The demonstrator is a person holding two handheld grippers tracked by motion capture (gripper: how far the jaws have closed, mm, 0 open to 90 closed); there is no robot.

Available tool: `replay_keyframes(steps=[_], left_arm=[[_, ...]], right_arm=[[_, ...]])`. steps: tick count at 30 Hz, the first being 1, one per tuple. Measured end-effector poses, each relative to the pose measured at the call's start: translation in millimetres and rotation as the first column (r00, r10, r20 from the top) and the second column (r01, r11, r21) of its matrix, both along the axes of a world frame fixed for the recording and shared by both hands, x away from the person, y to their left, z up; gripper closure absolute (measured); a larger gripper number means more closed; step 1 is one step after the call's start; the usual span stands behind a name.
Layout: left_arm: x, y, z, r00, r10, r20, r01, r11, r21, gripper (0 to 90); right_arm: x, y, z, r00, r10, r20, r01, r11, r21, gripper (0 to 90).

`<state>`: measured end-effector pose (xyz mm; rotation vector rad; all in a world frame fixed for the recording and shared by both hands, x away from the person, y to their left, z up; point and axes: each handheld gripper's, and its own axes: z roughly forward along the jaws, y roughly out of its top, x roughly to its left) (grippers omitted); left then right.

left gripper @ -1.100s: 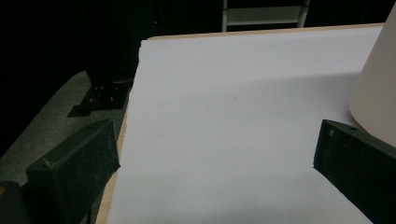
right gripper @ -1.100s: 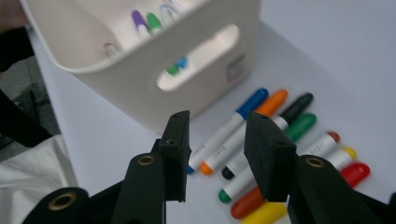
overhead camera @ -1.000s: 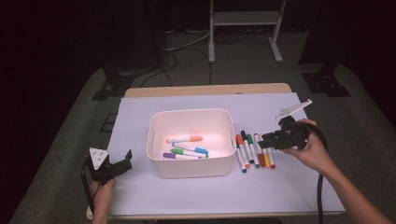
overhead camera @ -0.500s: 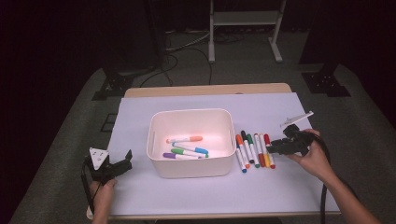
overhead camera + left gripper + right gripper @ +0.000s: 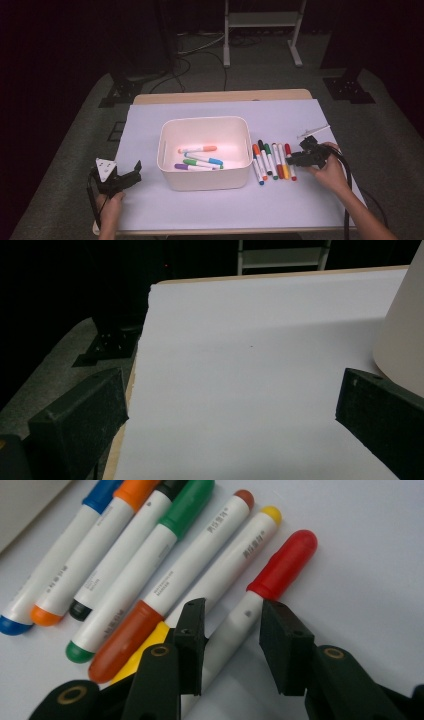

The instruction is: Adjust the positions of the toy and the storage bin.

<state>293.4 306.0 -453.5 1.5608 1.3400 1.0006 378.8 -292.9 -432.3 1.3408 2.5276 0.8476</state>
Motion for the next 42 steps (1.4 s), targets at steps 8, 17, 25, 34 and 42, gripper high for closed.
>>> replay_keyframes(steps=[8, 17, 25, 34, 42], left_arm=[[-0.1, -0.3, 0.0, 1.0000, 0.000, 0.000, 0.000, 1.0000, 0.001, 0.0], [-0.2, -0.1, 0.0, 1.0000, -0.001, 0.001, 0.001, 1.0000, 0.001, 0.0], [0.1, -0.2, 0.0, 1.0000, 0.001, -0.001, -0.001, 1.0000, 0.000, 0.0], [0.0, -0.6, -0.1, 1.0000, 0.000, 0.002, 0.000, 1.0000, 0.003, 0.0], [0.0, -0.4, 0.0, 1.0000, 0.001, 0.000, -0.001, 1.0000, 0.001, 0.0]], right_arm=[[-8.9, -14.5, -3.9, 0.9973, -0.073, 0.013, 0.073, 0.996, -0.044, 67.3], [-12.4, -18.5, -4.1, 0.9940, -0.106, 0.029, 0.107, 0.992, -0.060, 75.6], [-20.6, -31.2, 6.6, 0.9939, -0.110, -0.011, 0.110, 0.994, 0.027, 75.7], [-39.7, -31.9, 44.3, 0.9985, -0.055, -0.002, 0.055, 0.988, 0.143, 75.7], [-50.3, -14.4, 74.5, 0.9995, 0.025, 0.021, -0.028, 0.985, 0.172, 75.7]])
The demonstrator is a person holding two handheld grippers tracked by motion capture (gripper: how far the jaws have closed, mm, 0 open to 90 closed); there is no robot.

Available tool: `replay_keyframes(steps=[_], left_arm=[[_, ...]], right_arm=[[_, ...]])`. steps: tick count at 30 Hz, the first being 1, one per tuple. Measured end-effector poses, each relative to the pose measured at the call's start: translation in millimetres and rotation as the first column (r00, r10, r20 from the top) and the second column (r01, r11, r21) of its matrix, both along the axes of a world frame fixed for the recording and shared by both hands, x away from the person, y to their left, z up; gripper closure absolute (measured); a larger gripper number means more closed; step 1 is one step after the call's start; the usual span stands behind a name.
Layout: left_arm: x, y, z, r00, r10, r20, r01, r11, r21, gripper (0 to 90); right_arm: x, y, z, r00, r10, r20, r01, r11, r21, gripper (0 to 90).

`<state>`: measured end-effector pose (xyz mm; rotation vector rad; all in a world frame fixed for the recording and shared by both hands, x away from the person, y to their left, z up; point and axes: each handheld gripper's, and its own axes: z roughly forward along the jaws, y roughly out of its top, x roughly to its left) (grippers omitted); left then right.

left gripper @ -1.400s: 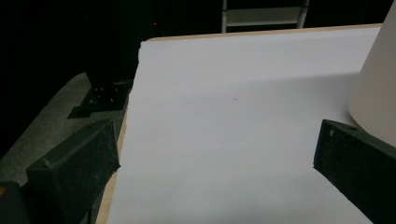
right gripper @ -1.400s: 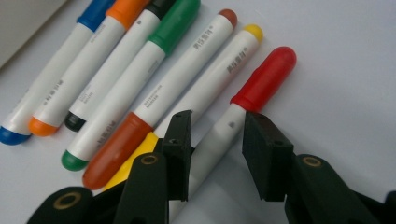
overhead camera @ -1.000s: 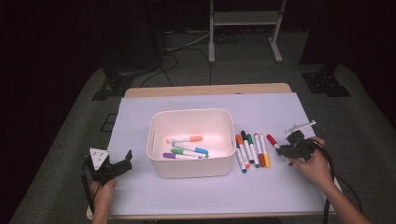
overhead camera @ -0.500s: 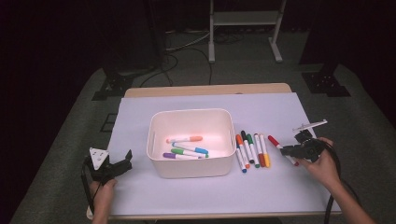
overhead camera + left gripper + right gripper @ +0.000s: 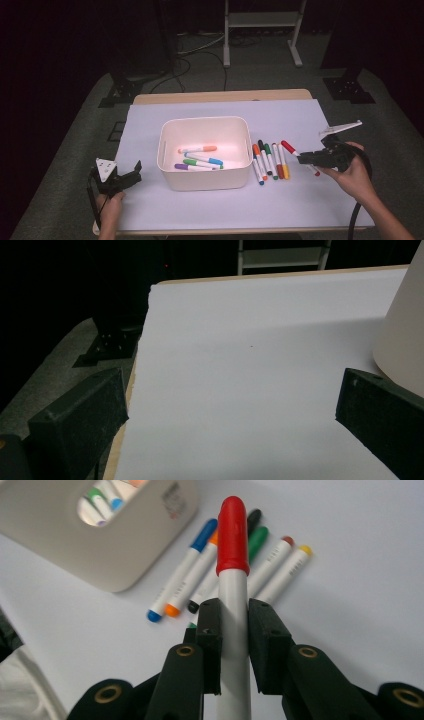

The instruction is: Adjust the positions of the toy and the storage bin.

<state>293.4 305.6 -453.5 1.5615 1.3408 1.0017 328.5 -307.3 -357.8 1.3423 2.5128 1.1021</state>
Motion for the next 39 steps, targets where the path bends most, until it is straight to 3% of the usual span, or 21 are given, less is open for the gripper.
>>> replay_keyframes(steps=[9, 17, 26, 32, 39], left_arm=[[0.0, 0.2, 0.0, 1.0000, 0.000, 0.001, 0.000, 1.0000, -0.001, 0.0], [-0.2, 0.3, 0.2, 1.0000, -0.001, -0.001, 0.001, 1.0000, 0.000, 0.0], [0.1, 1.1, 0.1, 1.0000, 0.002, 0.002, -0.002, 0.9999, -0.011, 0.0], [-0.1, 0.6, 0.1, 1.0000, -0.001, 0.001, 0.001, 1.0000, -0.003, 0.0], [-0.1, 0.9, 0.1, 1.0000, -0.001, 0.000, 0.001, 1.0000, -0.005, 0.0]], right_arm=[[-8.5, 30.1, 36.5, 0.9939, 0.102, 0.043, -0.102, 0.995, 0.015, 75.7], [-12.7, 63.6, 70.9, 0.9752, 0.207, 0.079, -0.209, 0.978, 0.013, 75.7], [-7.8, 108.3, 90.3, 0.9417, 0.324, 0.090, -0.325, 0.946, -0.002, 75.6], [-5.9, 138.5, 96.7, 0.9140, 0.394, 0.098, -0.395, 0.919, -0.002, 75.7], [-0.7, 175.2, 98.1, 0.8758, 0.474, 0.090, -0.475, 0.880, -0.019, 75.6]])
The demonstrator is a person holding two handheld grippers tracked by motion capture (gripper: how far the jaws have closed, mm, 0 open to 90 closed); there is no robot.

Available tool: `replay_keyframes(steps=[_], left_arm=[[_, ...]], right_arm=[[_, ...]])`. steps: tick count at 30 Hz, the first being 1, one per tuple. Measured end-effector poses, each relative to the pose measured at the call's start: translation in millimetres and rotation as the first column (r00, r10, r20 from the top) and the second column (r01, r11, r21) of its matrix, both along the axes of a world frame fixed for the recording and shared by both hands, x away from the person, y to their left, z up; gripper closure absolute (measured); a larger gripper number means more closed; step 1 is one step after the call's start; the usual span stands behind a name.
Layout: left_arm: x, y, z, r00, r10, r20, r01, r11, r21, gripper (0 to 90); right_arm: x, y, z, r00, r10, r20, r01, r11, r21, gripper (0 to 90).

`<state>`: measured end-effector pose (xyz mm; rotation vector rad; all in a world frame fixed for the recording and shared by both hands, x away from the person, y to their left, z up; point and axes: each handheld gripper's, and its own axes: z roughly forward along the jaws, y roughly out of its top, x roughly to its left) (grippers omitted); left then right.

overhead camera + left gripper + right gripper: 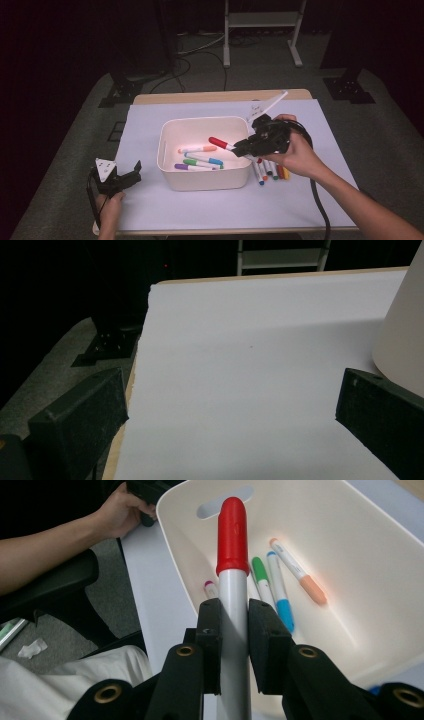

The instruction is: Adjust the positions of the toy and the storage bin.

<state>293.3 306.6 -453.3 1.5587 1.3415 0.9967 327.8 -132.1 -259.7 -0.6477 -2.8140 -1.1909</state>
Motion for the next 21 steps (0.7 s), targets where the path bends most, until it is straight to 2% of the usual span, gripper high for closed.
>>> replay_keyframes(steps=[12, 21], left_arm=[[-0.1, 0.5, 0.1, 1.0000, -0.002, 0.001, 0.002, 1.0000, -0.007, 0.0], [0.0, 0.2, 0.0, 1.0000, -0.002, 0.003, 0.003, 1.0000, -0.008, 0.0]], right_arm=[[15.2, 47.9, -14.0, 0.9942, 0.106, -0.020, -0.106, 0.994, -0.023, 75.6], [27.0, 74.4, -32.9, 0.9831, 0.180, -0.031, -0.182, 0.982, -0.049, 75.6]])
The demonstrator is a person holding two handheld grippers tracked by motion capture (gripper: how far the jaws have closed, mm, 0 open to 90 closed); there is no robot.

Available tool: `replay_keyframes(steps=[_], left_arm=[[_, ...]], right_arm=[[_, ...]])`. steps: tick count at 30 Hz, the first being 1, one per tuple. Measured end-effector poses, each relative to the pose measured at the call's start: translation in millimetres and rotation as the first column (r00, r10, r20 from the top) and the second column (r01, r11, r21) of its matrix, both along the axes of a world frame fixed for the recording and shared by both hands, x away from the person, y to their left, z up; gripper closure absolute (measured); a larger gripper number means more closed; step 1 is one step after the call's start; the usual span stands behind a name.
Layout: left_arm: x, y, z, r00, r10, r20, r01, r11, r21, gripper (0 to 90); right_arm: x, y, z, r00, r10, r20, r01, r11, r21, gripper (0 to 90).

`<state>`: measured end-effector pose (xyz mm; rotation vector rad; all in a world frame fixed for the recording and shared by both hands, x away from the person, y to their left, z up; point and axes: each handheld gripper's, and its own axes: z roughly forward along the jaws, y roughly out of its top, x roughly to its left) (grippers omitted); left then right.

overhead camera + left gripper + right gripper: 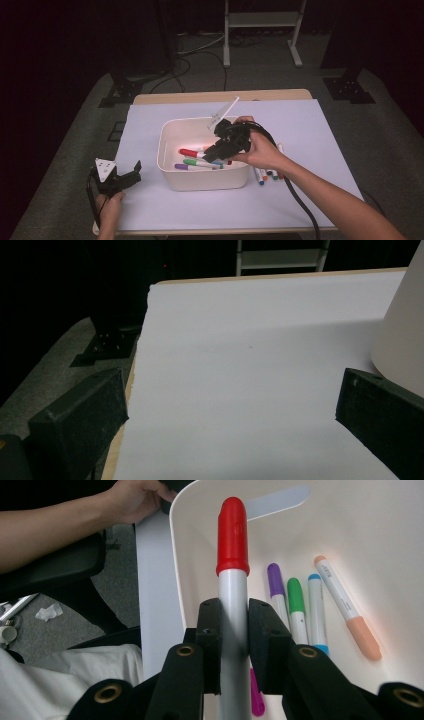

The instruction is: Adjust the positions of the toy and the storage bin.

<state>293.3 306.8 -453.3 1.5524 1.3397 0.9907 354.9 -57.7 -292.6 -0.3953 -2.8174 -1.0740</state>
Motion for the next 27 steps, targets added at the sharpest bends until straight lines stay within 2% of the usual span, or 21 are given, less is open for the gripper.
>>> replay_keyframes(steps=[10, 18, 20, 27], left_arm=[[0.2, 0.5, -0.1, 1.0000, 0.002, 0.003, -0.002, 1.0000, -0.007, 0.0], [0.1, 0.8, 0.0, 1.0000, 0.003, 0.000, -0.003, 0.9999, -0.011, 0.0], [0.3, 0.9, 0.0, 1.0000, 0.003, 0.001, -0.003, 0.9999, -0.012, 0.0], [0.1, 1.1, 0.1, 1.0000, 0.003, 0.002, -0.003, 0.9999, -0.010, 0.0]], right_arm=[[11.2, 28.0, -21.5, 0.9970, 0.074, -0.022, -0.075, 0.996, -0.050, 75.6], [15.4, 43.8, -32.9, 0.9940, 0.102, -0.040, -0.105, 0.991, -0.087, 75.6], [15.4, 47.1, -35.8, 0.9930, 0.116, -0.025, -0.118, 0.988, -0.104, 75.6], [18.5, 53.9, -46.9, 0.9916, 0.125, -0.034, -0.129, 0.980, -0.155, 75.6]])
